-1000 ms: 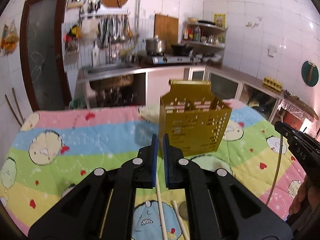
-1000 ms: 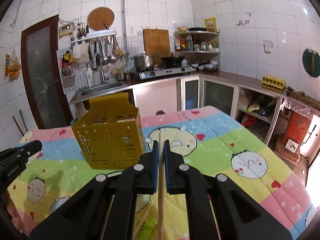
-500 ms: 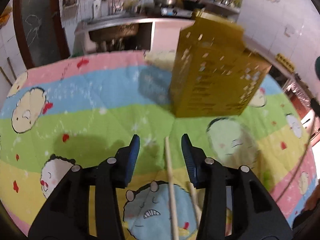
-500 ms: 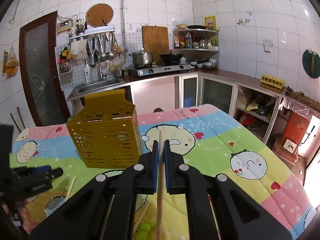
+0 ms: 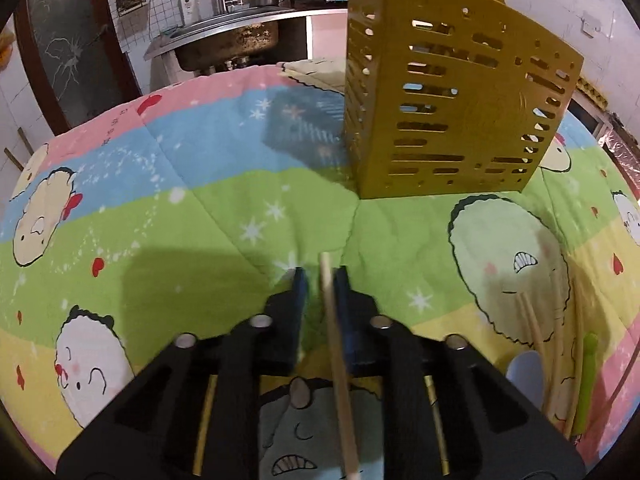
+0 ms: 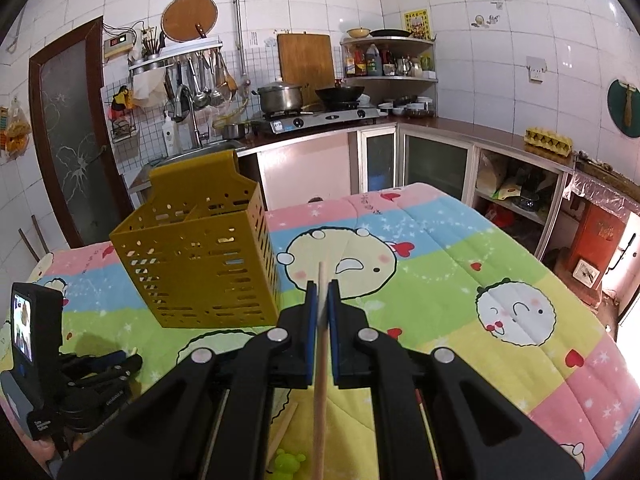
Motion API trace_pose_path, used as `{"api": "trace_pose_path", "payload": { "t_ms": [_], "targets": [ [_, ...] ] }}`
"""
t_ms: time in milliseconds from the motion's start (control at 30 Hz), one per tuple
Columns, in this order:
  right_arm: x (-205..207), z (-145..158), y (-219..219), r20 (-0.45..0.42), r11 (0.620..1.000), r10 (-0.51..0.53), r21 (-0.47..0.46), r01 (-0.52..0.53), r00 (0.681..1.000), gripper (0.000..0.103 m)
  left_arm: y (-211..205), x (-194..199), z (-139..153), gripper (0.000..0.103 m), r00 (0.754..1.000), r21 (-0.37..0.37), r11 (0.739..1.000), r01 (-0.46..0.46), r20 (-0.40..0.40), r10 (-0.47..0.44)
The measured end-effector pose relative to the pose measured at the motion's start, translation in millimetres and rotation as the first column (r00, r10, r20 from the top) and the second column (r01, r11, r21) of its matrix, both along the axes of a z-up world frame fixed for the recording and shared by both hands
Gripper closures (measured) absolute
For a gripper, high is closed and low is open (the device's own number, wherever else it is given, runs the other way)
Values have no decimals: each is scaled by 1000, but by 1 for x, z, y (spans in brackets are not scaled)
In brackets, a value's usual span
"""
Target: Organize utensils
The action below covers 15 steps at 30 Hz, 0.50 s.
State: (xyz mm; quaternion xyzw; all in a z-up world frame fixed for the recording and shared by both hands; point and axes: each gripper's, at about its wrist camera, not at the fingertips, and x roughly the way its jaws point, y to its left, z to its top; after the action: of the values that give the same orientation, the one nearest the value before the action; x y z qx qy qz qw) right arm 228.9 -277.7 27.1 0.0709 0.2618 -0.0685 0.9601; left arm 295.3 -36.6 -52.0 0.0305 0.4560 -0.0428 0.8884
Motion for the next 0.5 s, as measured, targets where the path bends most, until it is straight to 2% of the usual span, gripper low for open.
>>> {"api": "trace_pose_path", "payload": {
  "t_ms": [100, 267, 500],
  "targets": [
    [1, -1, 0, -2, 1000, 1, 1, -1, 1000, 97, -4, 2, 1, 97, 1000, 7, 1000, 3, 8, -4],
    [0, 0, -1, 3, 1000, -4, 2, 4, 1000, 97, -2, 0, 7, 98, 1000, -24, 1000, 4, 19, -4],
    [-5, 6, -2, 22, 1000, -6, -3, 6, 1000, 97, 2, -14, 42, 99, 992, -68, 997, 23, 126, -14]
  ]
}}
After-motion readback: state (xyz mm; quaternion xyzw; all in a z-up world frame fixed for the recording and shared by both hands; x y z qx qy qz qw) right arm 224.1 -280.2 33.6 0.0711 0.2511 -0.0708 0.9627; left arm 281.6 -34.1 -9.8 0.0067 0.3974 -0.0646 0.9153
